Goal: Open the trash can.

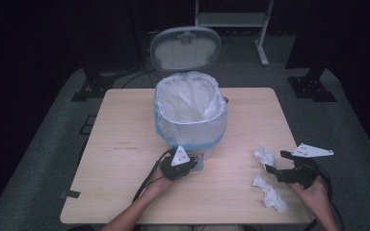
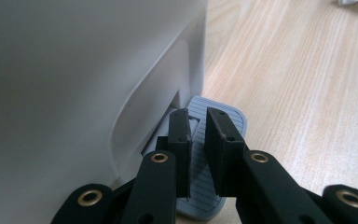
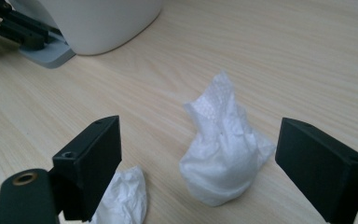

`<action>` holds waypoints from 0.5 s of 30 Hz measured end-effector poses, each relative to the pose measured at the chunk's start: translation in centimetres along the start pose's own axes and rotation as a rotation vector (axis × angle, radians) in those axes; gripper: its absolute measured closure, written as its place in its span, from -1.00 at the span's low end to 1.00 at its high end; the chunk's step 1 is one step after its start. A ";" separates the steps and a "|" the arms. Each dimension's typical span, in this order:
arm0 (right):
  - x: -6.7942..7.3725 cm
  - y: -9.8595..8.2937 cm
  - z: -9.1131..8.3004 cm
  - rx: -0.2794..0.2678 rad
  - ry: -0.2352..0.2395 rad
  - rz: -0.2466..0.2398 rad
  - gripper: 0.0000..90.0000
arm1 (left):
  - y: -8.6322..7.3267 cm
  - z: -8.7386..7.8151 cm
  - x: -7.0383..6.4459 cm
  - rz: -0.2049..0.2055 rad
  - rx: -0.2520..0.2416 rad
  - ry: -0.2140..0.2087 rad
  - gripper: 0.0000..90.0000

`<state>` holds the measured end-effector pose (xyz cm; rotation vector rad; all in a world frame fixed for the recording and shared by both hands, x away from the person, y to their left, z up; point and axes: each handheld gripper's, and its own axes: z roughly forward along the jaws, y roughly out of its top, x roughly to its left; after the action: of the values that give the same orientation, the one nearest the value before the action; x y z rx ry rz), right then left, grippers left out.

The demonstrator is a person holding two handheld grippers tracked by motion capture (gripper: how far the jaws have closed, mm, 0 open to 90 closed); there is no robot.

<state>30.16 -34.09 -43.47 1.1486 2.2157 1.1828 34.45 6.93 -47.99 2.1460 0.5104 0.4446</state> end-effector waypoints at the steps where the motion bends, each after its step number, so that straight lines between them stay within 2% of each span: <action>1: -0.1 0.0 0.1 0.008 0.005 0.002 -0.71 | 0.0 0.0 0.0 -0.001 0.000 0.000 0.79; 5: -0.5 0.0 0.7 0.042 0.021 0.005 -0.66 | 0.0 0.0 0.0 -0.003 0.001 0.000 0.79; 8: -0.9 -0.1 1.2 0.073 0.035 0.007 -0.51 | 0.0 0.0 -0.1 -0.005 -0.002 0.000 0.79; 13: -1.6 -0.3 2.3 0.152 0.024 0.032 -0.32 | 0.0 0.0 0.0 -0.007 -0.002 0.000 0.79; 15: -1.8 -0.3 2.8 0.167 0.013 0.028 -0.27 | 0.0 0.0 0.0 -0.004 -0.002 0.000 0.79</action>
<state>32.88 -34.25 -45.44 1.2437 2.3526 1.0342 34.43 6.92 -48.00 2.1429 0.5143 0.4418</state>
